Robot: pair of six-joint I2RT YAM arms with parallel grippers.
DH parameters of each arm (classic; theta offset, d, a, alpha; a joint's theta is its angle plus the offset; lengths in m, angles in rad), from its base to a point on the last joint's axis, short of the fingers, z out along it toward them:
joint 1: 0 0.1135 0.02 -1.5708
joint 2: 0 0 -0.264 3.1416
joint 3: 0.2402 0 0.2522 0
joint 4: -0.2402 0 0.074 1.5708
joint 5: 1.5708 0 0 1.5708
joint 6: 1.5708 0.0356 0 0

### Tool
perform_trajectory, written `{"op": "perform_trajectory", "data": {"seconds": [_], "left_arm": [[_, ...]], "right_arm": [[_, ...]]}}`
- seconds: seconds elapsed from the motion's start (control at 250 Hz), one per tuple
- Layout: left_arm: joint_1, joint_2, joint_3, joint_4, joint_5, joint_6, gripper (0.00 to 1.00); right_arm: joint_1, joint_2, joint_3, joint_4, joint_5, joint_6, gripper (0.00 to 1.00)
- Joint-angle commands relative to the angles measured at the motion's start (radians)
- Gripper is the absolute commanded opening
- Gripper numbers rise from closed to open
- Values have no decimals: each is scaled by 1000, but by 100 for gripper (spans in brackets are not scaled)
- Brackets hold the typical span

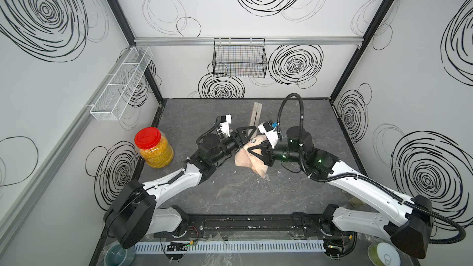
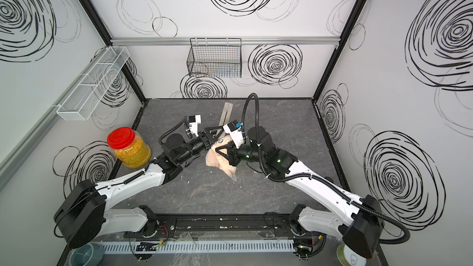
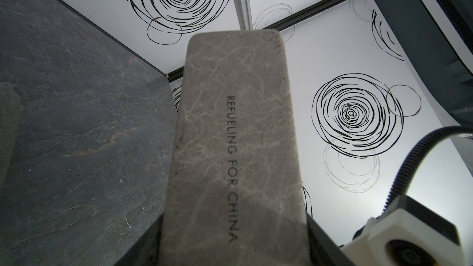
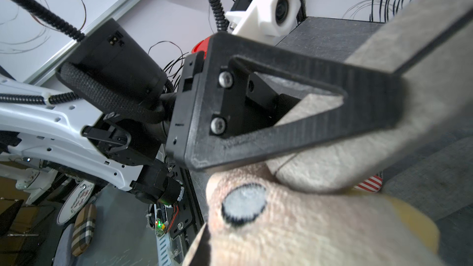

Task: Wipe the eyeglass case
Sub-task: Wipe the dirt from the eyeglass case.

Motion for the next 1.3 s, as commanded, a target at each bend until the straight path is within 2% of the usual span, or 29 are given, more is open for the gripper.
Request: {"op": "perform_trajectory", "data": {"seconds": [0.0, 0.152, 0.38, 0.543, 0.667, 0.743, 0.875, 1.035, 1.131, 1.299], "left_arm": [[-9, -18, 20, 94, 37, 1, 55], [-4, -37, 24, 70, 46, 13, 54], [9, -44, 14, 67, 56, 23, 55], [11, -28, 12, 74, 68, 31, 55], [15, -7, 3, 105, 77, 21, 54], [17, 5, 0, 131, 84, 2, 54], [20, 1, 7, 127, 92, 0, 54], [21, -24, 12, 82, 88, 29, 54], [23, -35, 5, 78, 84, 39, 55], [26, -34, -1, 73, 86, 64, 55]], "right_arm": [[-35, 28, -12, 86, 117, 51, 3], [-42, 66, -22, 49, 172, 62, 2], [-43, 48, 9, 66, -22, 23, 3], [-43, -20, -14, 158, -83, 52, 3], [-45, -51, -84, 230, -4, 72, 4], [-46, -23, -84, 171, 75, 72, 3], [-43, 52, -61, 64, 127, 72, 2], [-22, 53, -57, 66, 158, 48, 2], [-23, 17, -48, 96, 102, 40, 2], [-22, -31, -75, 243, -90, 73, 4]]}}
